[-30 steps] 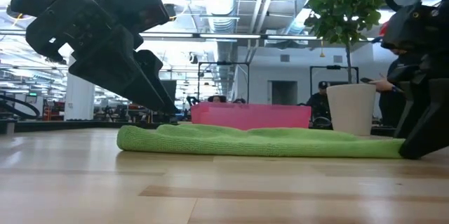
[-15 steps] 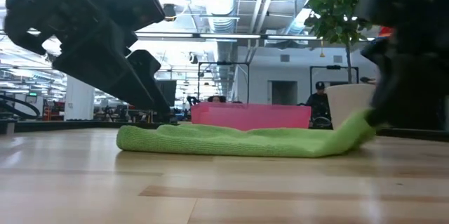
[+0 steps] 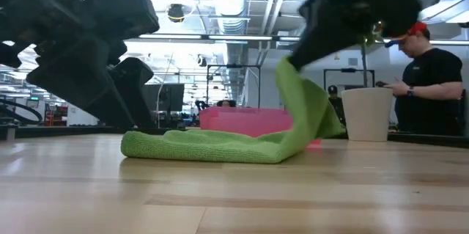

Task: Fold microfiber towels
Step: Fold the green microfiber cloth

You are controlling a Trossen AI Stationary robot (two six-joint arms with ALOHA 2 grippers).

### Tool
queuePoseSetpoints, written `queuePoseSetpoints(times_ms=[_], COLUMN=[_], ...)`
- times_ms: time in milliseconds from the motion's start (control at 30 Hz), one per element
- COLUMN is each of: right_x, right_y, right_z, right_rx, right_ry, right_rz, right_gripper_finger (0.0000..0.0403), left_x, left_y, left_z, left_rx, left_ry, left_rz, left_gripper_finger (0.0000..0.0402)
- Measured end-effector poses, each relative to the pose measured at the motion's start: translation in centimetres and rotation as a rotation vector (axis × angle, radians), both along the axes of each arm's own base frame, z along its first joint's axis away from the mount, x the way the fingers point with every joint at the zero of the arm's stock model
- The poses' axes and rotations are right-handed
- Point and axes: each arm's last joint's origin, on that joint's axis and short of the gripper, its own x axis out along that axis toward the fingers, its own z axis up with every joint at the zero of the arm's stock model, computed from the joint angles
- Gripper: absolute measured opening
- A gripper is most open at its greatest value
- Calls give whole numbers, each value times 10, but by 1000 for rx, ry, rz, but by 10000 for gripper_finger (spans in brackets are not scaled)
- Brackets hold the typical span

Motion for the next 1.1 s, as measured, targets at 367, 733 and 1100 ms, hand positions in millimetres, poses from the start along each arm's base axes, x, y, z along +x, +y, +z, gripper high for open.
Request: queuePoseSetpoints(times_ms=[367,733,1100], right_x=[29,47,87], right_y=[-19,-18,-4], right_z=[11,-5,-25], right_rx=[50,68,28], right_ry=[-158,-216,-194], right_rz=[116,211,316], right_gripper_finger=[30,30,35], left_x=[-3,-2,-3], left_y=[1,2,3], left_z=[-2,-4,-5], left_rx=[64,92,100], left_ry=[9,11,26], left_rz=[24,16,27], left_gripper_finger=[270,270,270])
